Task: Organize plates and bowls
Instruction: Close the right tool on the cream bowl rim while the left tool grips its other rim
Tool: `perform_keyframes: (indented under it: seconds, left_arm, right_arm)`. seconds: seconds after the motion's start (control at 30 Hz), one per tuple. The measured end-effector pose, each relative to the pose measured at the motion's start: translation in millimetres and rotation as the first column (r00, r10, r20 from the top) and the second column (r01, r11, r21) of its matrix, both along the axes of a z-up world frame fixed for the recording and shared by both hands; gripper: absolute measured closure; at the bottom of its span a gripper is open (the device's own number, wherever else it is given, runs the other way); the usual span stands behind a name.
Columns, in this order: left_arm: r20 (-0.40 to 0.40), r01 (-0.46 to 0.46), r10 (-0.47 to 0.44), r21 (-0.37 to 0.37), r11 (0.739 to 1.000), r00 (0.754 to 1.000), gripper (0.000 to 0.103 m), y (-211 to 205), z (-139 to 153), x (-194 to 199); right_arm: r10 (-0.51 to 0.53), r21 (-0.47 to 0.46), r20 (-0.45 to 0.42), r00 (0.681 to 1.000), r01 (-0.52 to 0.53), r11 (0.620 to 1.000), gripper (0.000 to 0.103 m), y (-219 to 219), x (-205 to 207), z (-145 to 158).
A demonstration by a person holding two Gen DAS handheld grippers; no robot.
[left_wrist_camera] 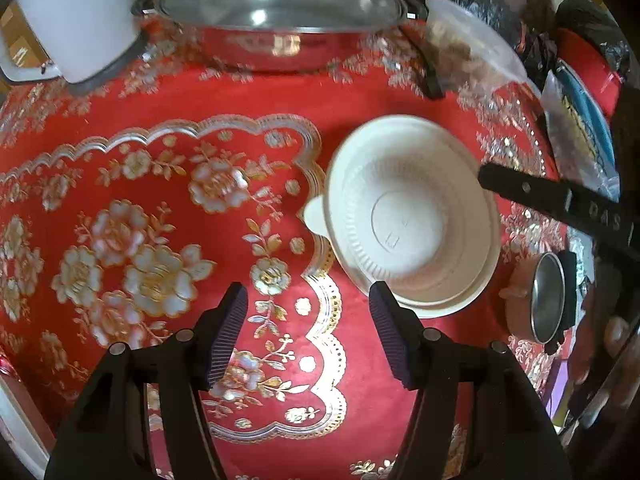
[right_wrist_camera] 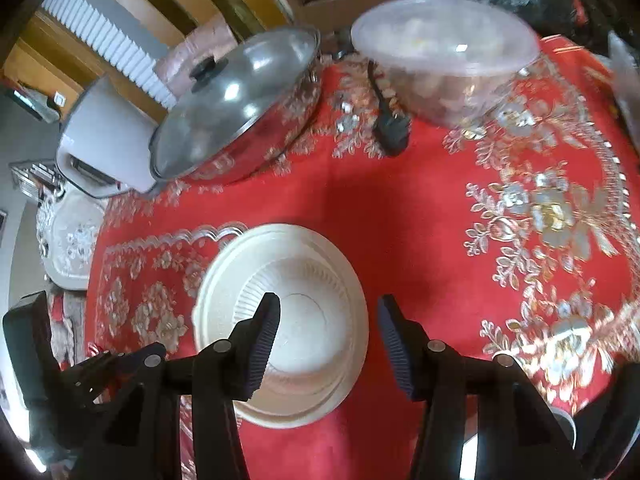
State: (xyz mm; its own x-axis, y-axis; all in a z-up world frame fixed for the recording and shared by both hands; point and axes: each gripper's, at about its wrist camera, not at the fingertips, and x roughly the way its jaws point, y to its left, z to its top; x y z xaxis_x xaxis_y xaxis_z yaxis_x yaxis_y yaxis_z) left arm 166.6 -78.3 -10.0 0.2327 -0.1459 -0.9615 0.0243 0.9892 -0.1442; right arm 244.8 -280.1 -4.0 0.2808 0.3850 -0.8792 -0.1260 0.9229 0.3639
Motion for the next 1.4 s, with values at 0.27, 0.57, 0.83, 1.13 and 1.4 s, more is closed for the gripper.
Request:
perform_keyframes:
  seconds: [0.27,0.57,0.83,1.13,1.4]
  left_arm:
    - [-0.031,-0.013,0.011,-0.056,0.998,0.999,0.04,-9,-10,8]
    - [-0.076,-0.009,0.0,-0.119,0.993,0.997,0.04,-18,-22,18]
    - [-0.109,0.044,-0.057,-0.123,0.991,0.992,0.076,-26,-37,21]
    - [-0.058,0.055,-0.06,-0.076,0.996,0.997,0.087,-9,-23,9]
    - [-0.045,0.019,-0.021,-0.05,0.999,0.999,0.087,27,-4,-18]
  right_arm:
    - [0.027,-0.003,-0.024,0.999,-0.027,1.0,0.05,1,18,-22]
    - [0.024,0.069,-0.1,0.995,-0.018,0.997,0.085,0,19,-39]
    - [-0.018,0.138,-0.138,0.99,0.037,0.99,0.091,-9,-2,-46]
    - [-0.046,0.186,-0.137,0.99,0.071,0.98,0.092,-10,-31,-38]
    - [-0.002,0.196,-0.124,0.992,0.026,0.98,0.092,23,-54,-19]
